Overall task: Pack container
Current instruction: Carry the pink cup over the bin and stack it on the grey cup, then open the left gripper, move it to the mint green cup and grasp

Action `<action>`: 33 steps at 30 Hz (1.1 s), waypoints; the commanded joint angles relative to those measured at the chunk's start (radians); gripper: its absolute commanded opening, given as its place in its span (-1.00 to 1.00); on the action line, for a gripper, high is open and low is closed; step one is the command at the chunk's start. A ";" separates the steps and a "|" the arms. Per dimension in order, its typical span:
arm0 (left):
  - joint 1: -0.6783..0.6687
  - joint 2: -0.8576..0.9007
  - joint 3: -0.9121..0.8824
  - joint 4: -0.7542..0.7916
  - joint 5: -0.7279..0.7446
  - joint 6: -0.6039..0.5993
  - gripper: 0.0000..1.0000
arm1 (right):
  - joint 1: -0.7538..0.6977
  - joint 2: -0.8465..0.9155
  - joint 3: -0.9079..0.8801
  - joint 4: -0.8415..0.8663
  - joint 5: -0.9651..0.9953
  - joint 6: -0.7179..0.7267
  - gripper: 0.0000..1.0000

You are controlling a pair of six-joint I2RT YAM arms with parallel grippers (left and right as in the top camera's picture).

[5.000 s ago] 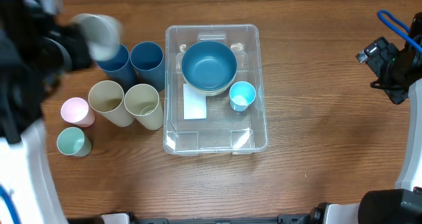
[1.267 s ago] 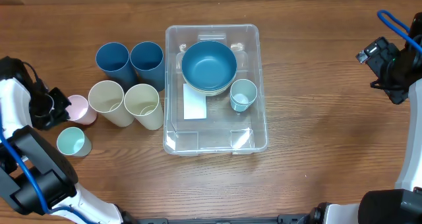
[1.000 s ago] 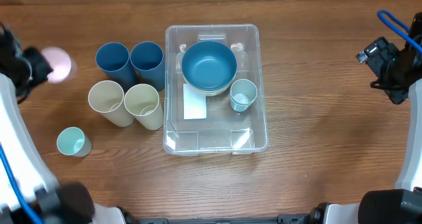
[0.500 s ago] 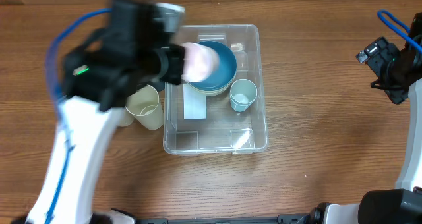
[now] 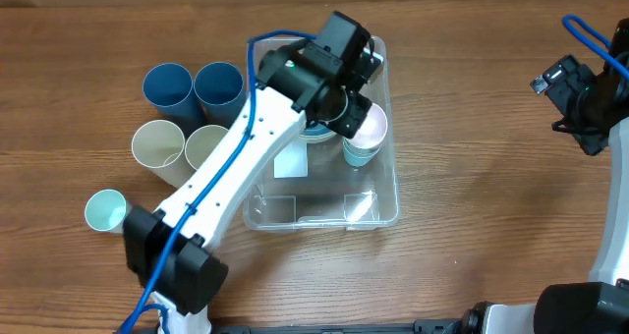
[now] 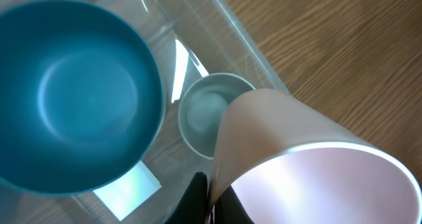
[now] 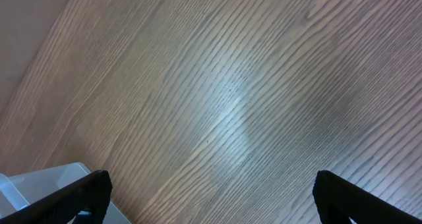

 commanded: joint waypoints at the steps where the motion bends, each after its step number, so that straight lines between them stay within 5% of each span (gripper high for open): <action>1: -0.006 0.033 0.002 0.002 -0.026 0.020 -0.92 | -0.001 -0.003 0.003 0.006 0.006 0.005 1.00; 8: -0.006 0.042 0.002 0.000 -0.079 0.020 -0.81 | -0.001 -0.003 0.003 0.006 0.006 0.005 1.00; 9: -0.006 0.042 0.002 0.000 -0.078 0.020 -0.67 | -0.001 -0.003 0.003 0.006 0.006 0.005 1.00; 10: -0.006 0.042 0.002 -0.004 -0.077 0.020 -0.10 | -0.001 -0.003 0.003 0.006 0.006 0.005 1.00; 12: -0.006 0.042 0.004 -0.014 -0.075 0.020 0.29 | -0.001 -0.003 0.003 0.006 0.006 0.005 1.00; 18: 0.009 0.033 0.155 -0.197 -0.146 -0.014 -0.08 | -0.001 -0.003 0.003 0.006 0.006 0.005 1.00; 26: 0.100 -0.063 0.416 -0.535 -0.441 -0.209 0.08 | -0.001 -0.003 0.003 0.006 0.006 0.005 1.00; 33: 0.338 -0.254 0.361 -0.535 -0.308 -0.220 0.20 | -0.001 -0.003 0.003 0.006 0.006 0.005 1.00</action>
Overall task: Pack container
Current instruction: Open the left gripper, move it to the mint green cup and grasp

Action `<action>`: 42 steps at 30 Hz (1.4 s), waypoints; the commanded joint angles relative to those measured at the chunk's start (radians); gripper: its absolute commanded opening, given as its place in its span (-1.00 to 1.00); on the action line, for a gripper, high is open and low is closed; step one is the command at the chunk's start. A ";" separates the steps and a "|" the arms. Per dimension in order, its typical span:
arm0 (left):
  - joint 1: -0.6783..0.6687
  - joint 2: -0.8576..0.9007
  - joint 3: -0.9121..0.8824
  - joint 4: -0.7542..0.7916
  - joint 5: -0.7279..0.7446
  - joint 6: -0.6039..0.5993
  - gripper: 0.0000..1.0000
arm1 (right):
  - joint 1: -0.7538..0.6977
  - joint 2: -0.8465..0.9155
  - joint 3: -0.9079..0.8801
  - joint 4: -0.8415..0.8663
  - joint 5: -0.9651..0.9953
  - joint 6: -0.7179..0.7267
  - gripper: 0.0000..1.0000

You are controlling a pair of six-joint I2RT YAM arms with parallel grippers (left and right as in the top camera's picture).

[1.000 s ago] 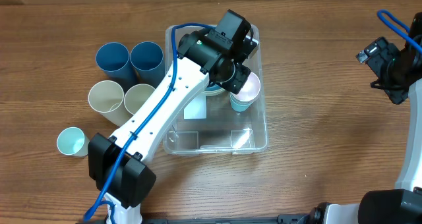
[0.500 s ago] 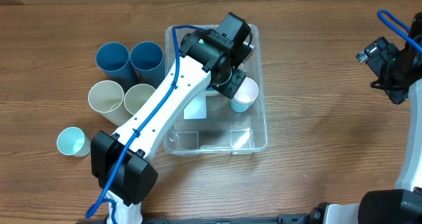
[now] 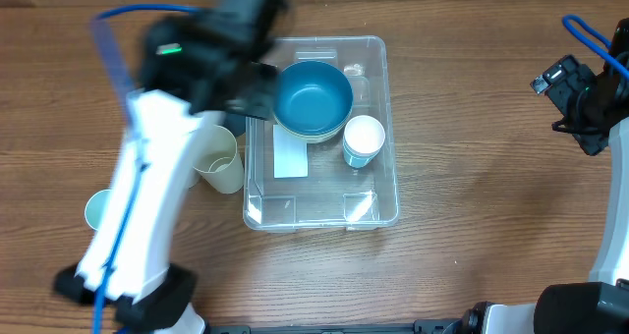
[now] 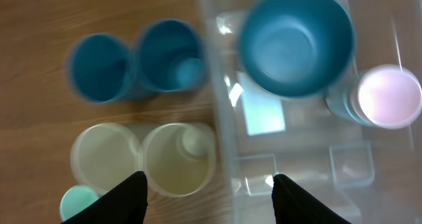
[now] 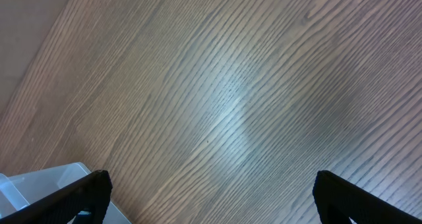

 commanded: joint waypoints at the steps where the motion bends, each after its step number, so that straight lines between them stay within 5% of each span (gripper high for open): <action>1: 0.151 -0.133 -0.045 -0.005 0.035 -0.041 0.21 | -0.001 -0.003 0.003 0.006 0.005 0.004 1.00; 11: 0.633 -0.509 -0.604 0.020 0.058 -0.132 0.07 | -0.001 -0.003 0.003 0.006 0.005 0.004 1.00; 16: 0.811 -0.707 -0.917 0.151 0.066 -0.179 0.60 | -0.001 -0.003 0.003 0.006 0.005 0.004 1.00; 21: 0.893 -0.789 -1.150 0.276 0.066 -0.227 0.90 | -0.001 -0.003 0.003 0.006 0.005 0.004 1.00; 28: 0.965 -0.683 -1.344 0.480 0.192 -0.232 0.84 | -0.001 -0.003 0.003 0.006 0.005 0.004 1.00; 42: 0.967 -0.380 -1.346 0.684 0.137 -0.232 0.63 | -0.001 -0.003 0.003 0.006 0.005 0.004 1.00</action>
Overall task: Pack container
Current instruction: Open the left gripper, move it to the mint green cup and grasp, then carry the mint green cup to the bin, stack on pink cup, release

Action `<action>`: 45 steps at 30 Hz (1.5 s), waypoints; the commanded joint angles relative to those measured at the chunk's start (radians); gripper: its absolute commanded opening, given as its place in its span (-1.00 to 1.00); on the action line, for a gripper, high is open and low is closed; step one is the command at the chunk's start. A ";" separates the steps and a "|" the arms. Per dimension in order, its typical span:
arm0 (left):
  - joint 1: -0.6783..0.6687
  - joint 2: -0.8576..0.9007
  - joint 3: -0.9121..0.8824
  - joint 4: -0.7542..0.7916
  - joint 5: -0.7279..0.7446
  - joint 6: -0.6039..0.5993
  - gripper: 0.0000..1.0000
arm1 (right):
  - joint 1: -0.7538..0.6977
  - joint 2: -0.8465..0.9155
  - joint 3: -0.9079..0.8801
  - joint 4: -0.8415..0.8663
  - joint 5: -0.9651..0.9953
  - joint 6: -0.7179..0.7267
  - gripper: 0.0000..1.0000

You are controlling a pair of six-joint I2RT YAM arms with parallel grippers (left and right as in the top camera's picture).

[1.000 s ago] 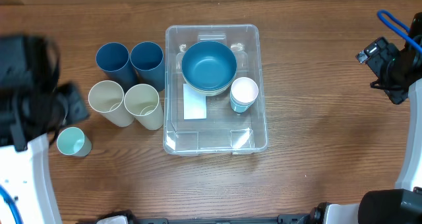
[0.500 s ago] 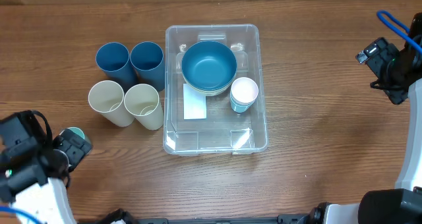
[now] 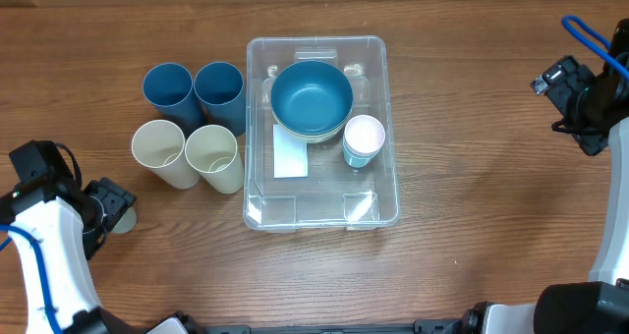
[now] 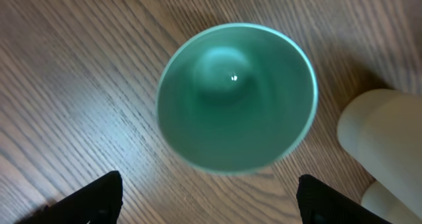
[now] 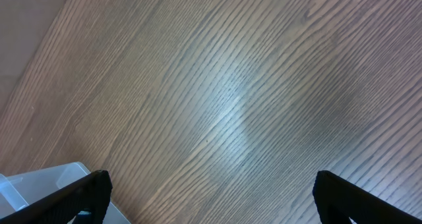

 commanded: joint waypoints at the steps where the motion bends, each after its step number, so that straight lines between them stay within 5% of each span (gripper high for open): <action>1: 0.008 0.037 -0.005 0.014 -0.035 -0.014 0.63 | -0.001 -0.003 0.006 0.006 0.006 0.005 1.00; 25: 0.109 0.101 -0.010 0.076 -0.031 -0.051 0.43 | -0.001 -0.003 0.006 0.006 0.006 0.005 1.00; 32: 0.109 0.163 -0.010 0.121 0.009 -0.047 -0.22 | -0.001 -0.003 0.006 0.006 0.006 0.005 1.00; 36: 0.109 0.162 -0.009 0.130 0.035 -0.032 -0.87 | -0.001 -0.003 0.006 0.006 0.006 0.005 1.00; 45: 0.109 0.090 0.180 -0.037 0.098 0.023 -0.92 | -0.001 -0.003 0.006 0.006 0.006 0.005 1.00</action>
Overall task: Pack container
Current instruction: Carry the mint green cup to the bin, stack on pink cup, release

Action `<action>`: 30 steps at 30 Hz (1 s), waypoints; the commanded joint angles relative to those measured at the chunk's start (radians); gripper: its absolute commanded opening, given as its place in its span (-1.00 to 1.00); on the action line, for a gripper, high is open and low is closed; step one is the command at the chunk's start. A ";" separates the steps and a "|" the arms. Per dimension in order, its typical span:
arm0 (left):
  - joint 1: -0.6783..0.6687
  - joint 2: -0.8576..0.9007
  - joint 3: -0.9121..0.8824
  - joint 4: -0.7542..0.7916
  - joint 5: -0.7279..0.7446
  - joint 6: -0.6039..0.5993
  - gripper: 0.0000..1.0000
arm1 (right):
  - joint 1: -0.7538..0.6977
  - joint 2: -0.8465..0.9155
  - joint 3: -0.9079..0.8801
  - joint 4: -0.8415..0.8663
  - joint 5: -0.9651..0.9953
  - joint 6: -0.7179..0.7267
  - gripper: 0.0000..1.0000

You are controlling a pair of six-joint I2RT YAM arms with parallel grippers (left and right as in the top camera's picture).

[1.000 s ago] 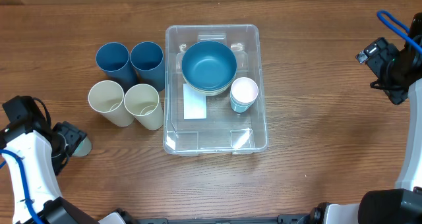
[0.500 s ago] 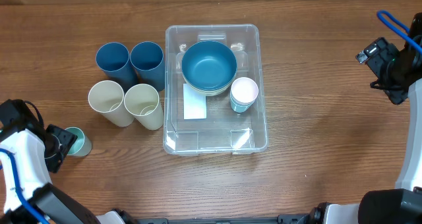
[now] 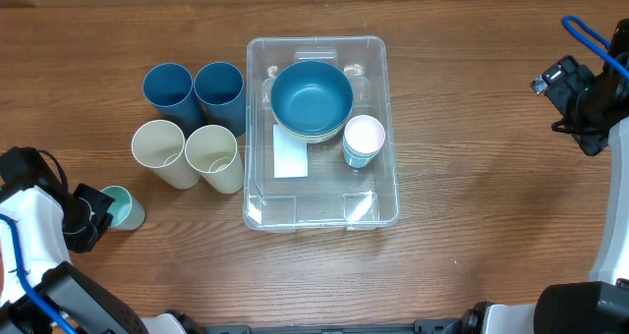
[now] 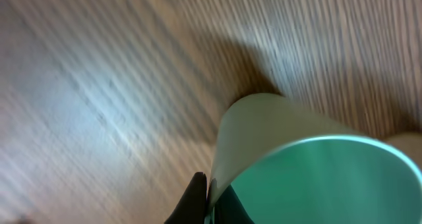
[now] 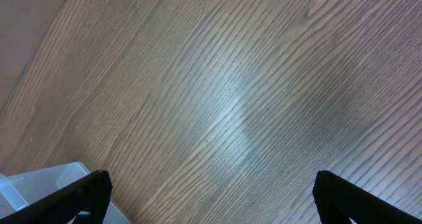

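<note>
A clear plastic container (image 3: 387,193) stands mid-table, holding a blue bowl (image 3: 312,98) and a pink cup (image 3: 365,138) nested in a teal one. Far left, a mint-green cup (image 3: 120,207) stands on the table. My left gripper (image 3: 95,214) is shut on its rim; in the left wrist view the fingers (image 4: 198,196) pinch the cup's wall (image 4: 264,135), one inside and one outside. My right gripper (image 5: 211,197) hangs open over bare wood at the far right, holding nothing.
Left of the container stand two dark blue cups (image 3: 168,90) (image 3: 220,86) and two cream cups (image 3: 159,147) (image 3: 212,152), close to the mint cup. A white label (image 3: 291,162) lies on the container's floor. A corner of the container (image 5: 39,181) shows in the right wrist view.
My left gripper was open above the mint-green cup, looking down into it. Now it is lower and shut on the cup's rim. The right arm has not moved.
My left gripper held the pink cup over the teal cup in the container. Then the pink cup stood nested there and the gripper was open above the loose cups. Then it hung open over the mint-green cup, and now grips its rim.
</note>
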 commanded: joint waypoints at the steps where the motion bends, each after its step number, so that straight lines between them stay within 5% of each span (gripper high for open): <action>1: 0.004 -0.090 0.182 -0.099 0.031 0.024 -0.92 | -0.001 -0.003 0.006 0.006 0.006 0.005 1.00; 8: -0.066 -0.263 0.557 -0.248 0.170 0.118 -0.92 | -0.001 -0.003 0.006 0.006 0.006 0.005 1.00; 14: -0.379 -0.336 0.687 -0.211 0.353 0.338 -0.92 | -0.001 -0.003 0.006 0.006 0.006 0.005 1.00; 21: -0.898 -0.156 0.686 -0.159 0.345 0.554 -0.92 | -0.001 -0.003 0.006 0.006 0.006 0.005 1.00; 30: -1.192 0.148 0.687 -0.039 0.133 0.623 -0.92 | -0.001 -0.003 0.006 0.006 0.006 0.005 1.00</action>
